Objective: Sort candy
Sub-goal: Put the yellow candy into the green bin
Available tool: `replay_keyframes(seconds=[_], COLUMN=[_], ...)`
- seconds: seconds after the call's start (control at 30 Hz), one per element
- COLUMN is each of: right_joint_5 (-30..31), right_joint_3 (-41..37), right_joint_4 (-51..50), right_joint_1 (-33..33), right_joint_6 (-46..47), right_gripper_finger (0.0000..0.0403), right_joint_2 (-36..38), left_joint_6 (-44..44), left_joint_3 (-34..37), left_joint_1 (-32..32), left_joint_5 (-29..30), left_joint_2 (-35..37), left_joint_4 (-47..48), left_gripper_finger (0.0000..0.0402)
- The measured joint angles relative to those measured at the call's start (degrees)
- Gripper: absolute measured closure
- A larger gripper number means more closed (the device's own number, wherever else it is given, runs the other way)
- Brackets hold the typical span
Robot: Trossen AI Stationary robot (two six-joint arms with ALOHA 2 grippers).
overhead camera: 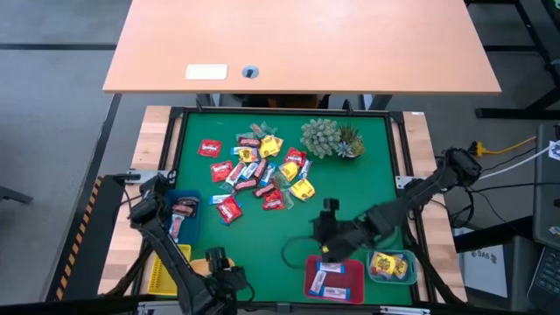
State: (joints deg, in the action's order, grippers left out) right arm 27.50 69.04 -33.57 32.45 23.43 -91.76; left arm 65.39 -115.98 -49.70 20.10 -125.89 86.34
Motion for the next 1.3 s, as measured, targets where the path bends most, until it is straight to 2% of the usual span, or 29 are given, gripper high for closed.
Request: replay_keyframes(seconds=[0.23, 0.37, 0.6, 0.77, 1.3], right_joint_5=[-0.1, 0.0, -1.8, -5.2, -5.4], right_joint_3=[-1.5, -3.6, -6.4, -7.0, -6.7], right_joint_4=[-1.1, 1.3, 4.2, 5.9, 10.0], right_joint_1=[-9.2, -12.8, -17.9, -19.8, -21.6], right_joint_6=[-2.8, -7.3, -8.0, -10.7, -13.3], right_gripper_finger=[0.0210, 0.0210, 0.0210, 0.0210, 0.0210], right_joint_2=[-1.2, -2.3, -6.8, -10.4, -17.2], left_joint_6=[-1.5, -1.5, -1.5, -1.5, -1.5], left_joint_3=[0.0, 0.0, 0.0, 0.0, 0.0], left_joint_1=[1.5, 1.7, 1.6, 1.6, 1.6], left_joint_5=[0.1, 0.1, 0.0, 0.1, 0.3], left_joint_2=[0.0, 0.0, 0.0, 0.0, 0.0], left_joint_4=[-0.5, -0.7, -2.0, -2.6, -3.6], left_gripper_finger=[0.0207, 0.0207, 0.0207, 0.0207, 0.0207])
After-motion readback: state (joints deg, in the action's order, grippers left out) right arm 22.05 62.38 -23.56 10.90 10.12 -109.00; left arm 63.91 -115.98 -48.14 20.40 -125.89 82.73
